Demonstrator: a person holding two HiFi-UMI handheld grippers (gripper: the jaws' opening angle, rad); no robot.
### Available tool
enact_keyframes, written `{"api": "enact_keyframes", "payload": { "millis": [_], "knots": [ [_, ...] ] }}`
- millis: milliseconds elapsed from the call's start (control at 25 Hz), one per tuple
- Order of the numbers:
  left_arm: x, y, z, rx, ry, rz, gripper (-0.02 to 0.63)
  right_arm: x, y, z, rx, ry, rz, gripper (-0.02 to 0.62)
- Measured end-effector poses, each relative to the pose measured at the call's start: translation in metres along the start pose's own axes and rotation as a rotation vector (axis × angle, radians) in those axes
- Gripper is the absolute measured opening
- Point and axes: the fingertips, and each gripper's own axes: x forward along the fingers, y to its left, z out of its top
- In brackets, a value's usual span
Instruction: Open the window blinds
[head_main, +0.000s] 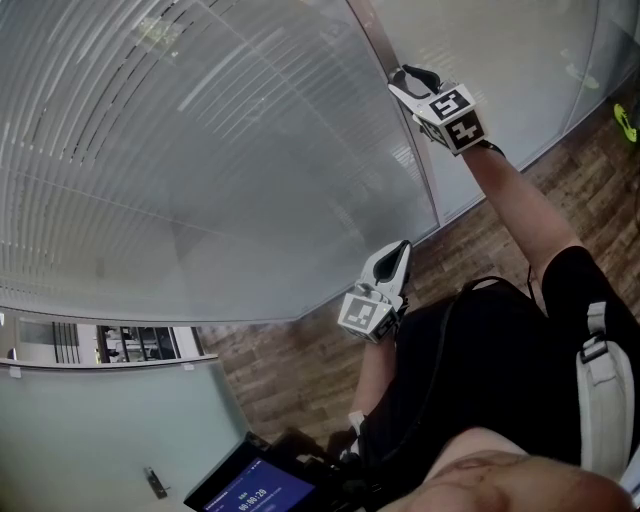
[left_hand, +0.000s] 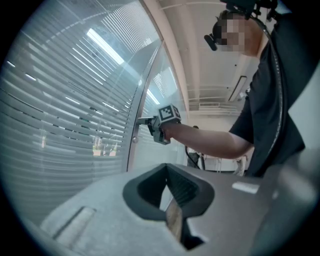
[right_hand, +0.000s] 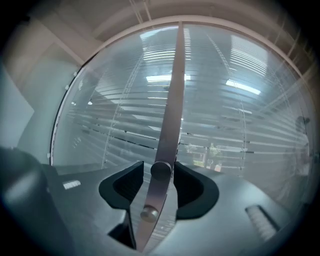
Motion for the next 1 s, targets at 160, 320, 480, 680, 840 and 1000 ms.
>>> {"api": "enact_keyframes", "payload": {
  "millis": [160,320,480,680,840,1000],
  "knots": [
    [-0.002,-0.001,0.004,-0.006,0.007,0.001,0.002,-0.008,0.007,0.004,-0.246,0.022,-0.012,0.216],
    [0.001,-0.008,0.002,0.003,0.016,-0.016,0.002,-0.018,0.011,0.014,-0.553,0.066,-0.054,0.199],
    [0.004,-0.011,0.002,-0.004,0.022,-0.025,0.002,-0.013,0.012,0.009,-0.858,0.104,-0.063,0.199],
    [0.004,-0.011,0.002,-0.002,0.015,-0.025,0.002,-0.007,0.017,-0.002,-1.112,0.156,-0.060,0.199],
    [0.004,-0.009,0.000,-0.003,0.010,-0.019,0.002,-0.003,0.014,-0.006,-1.152,0.179,-0.064,0.199],
    [0.004,-0.004,-0.003,-0.001,0.001,-0.013,0.002,0.005,0.013,-0.009,-1.190,0.184,-0.061,0.178]
  ]
}}
